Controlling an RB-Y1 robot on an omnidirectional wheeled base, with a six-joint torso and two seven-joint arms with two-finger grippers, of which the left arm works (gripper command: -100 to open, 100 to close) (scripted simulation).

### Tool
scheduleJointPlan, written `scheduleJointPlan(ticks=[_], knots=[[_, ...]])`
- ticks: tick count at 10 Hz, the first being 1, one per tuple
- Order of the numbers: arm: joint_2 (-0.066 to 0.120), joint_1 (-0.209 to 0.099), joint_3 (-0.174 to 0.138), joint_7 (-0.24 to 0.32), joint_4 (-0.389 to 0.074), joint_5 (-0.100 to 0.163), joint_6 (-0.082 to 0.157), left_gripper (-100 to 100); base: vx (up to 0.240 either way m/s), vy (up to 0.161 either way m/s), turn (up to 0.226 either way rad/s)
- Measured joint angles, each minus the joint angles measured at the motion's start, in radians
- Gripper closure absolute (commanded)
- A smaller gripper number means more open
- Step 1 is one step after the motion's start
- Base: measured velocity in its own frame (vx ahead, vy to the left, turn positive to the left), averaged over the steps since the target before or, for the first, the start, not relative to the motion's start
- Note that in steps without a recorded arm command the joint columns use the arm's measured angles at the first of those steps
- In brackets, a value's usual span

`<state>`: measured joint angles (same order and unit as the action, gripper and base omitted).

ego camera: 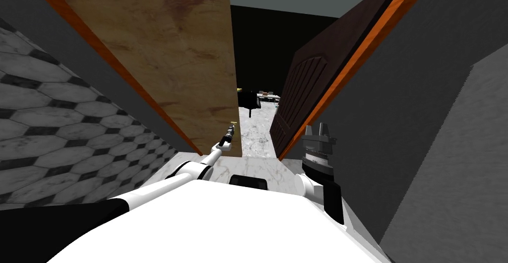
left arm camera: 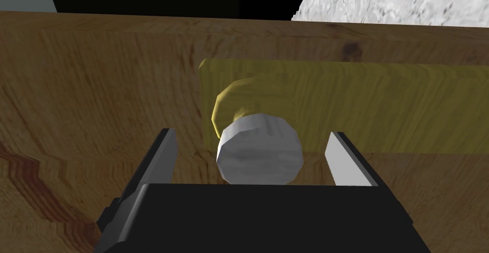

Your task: Push the door open

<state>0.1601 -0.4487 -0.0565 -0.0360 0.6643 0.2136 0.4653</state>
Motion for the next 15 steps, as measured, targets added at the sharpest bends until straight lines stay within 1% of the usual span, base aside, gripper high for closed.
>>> scheduleJointPlan(ticks=[1, 6, 7, 8, 9, 10, 11, 12, 13, 14, 15], knots=[[0.0, -0.001, 0.0, 0.0, 0.0, 0.0, 0.0, 100, -0.013, -0.004, 0.007], [0.004, -0.007, -0.002, 0.0, 0.003, 0.0, 0.001, 100, -0.008, -0.001, -0.004], [0.004, -0.006, -0.002, 0.0, 0.003, 0.0, 0.001, 100, 0.112, -0.027, 0.026], [0.004, 0.002, -0.005, -0.001, 0.007, 0.002, -0.005, 100, 0.16, -0.055, 0.049], [0.002, 0.005, -0.012, -0.005, 0.001, 0.003, -0.007, 100, 0.179, -0.054, 0.038], [0.007, -0.003, -0.016, -0.003, -0.022, 0.006, 0.001, 100, 0.174, -0.061, 0.042], [0.009, 0.001, -0.024, -0.005, -0.017, 0.008, 0.002, 100, 0.173, -0.079, 0.055], [0.008, -0.006, -0.037, -0.014, -0.02, 0.011, 0.001, 100, 0.17, -0.07, 0.044], [0.01, -0.001, -0.046, -0.019, -0.01, 0.013, -0.001, 100, 0.191, -0.063, 0.037], [0.015, -0.001, -0.051, -0.019, -0.015, 0.015, 0.004, 100, 0.2, -0.058, 0.043], [0.016, 0.02, -0.059, -0.022, 0.017, 0.017, -0.007, 100, 0.12, -0.018, 0.017]])
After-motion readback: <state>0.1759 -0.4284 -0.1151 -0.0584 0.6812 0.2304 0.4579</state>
